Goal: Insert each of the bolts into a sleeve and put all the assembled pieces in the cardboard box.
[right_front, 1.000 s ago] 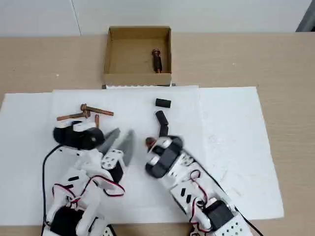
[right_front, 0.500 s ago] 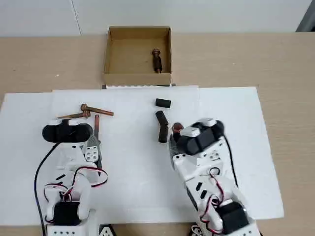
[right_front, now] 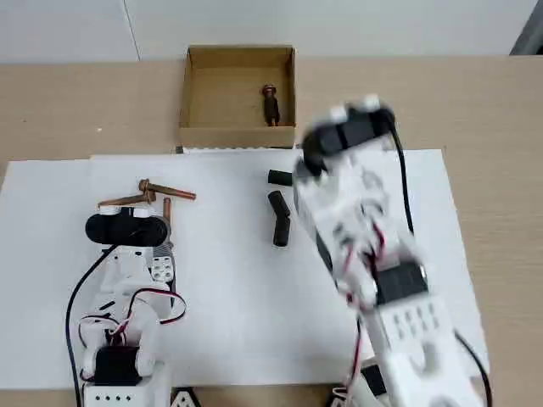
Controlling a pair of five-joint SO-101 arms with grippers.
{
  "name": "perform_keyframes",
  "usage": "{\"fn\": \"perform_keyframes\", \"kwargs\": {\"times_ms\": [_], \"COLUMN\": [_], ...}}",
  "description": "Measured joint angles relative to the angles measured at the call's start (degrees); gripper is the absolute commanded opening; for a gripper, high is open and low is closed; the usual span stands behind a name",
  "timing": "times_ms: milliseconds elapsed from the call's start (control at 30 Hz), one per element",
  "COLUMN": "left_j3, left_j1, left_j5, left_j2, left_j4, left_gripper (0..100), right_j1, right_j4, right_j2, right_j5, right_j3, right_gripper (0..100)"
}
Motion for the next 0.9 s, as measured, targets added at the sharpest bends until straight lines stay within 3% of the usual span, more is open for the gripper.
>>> {"fn": "perform_keyframes", "kwargs": {"times_ms": [400, 900], "left_j3": [1.85, 3.08], "left_j1": [0.00, 0.00], "left_j5": [-0.09, -0.18], "left_j2": [0.00, 0.00], "left_j4": [0.00, 0.00], "left_gripper": [1, 1], "right_j1": [-0.18, -0.18], "right_j4": [-8.44, -17.14], "right_j2": [43.87, 81.32], "right_j5": [0.00, 22.77], "right_j3": [-38.77, -66.29], "right_gripper": [0.2, 0.5]}}
